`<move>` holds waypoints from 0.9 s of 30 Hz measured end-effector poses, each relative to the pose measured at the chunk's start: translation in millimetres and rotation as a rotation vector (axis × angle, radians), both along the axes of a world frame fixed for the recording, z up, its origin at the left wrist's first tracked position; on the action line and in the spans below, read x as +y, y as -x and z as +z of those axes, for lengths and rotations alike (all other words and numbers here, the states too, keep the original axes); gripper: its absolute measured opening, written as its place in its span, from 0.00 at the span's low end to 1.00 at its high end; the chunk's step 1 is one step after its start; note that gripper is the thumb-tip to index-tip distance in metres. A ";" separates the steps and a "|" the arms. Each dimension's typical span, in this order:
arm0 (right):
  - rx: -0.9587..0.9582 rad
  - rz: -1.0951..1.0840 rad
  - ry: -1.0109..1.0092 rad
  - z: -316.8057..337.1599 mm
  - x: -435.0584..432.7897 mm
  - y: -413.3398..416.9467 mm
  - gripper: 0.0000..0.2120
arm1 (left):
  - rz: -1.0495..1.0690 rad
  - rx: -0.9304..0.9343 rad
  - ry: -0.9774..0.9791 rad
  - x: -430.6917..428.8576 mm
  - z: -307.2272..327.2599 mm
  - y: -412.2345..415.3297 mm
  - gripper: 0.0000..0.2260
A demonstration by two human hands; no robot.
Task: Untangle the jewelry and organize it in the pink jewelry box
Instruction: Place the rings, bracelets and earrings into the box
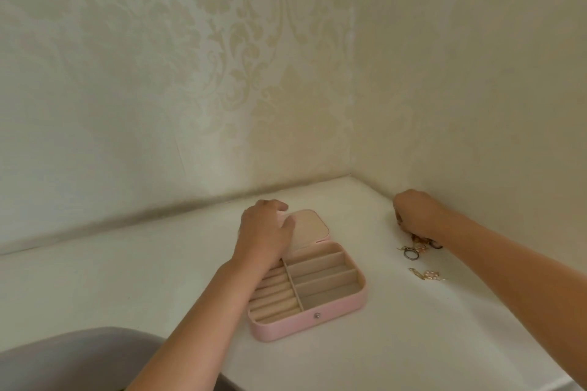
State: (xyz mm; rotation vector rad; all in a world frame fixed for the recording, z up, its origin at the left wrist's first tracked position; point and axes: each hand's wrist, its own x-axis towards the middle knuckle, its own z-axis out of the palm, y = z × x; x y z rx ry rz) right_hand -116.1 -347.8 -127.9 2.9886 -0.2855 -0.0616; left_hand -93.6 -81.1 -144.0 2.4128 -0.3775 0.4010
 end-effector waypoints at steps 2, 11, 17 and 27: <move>-0.055 -0.003 -0.101 3.5 -1.3 0.1 0.09 | -0.062 0.011 -0.096 -6.8 -8.6 11.7 0.15; -0.233 0.052 -1.080 62.4 5.8 12.2 0.04 | -0.152 0.118 0.116 -8.7 -14.7 27.3 0.13; 0.035 0.406 -1.183 87.2 46.6 23.1 0.06 | -0.393 0.362 0.594 -22.0 24.1 37.1 0.15; -0.027 0.459 -1.209 48.0 78.3 16.9 0.06 | -0.244 0.449 0.607 1.4 15.4 35.5 0.02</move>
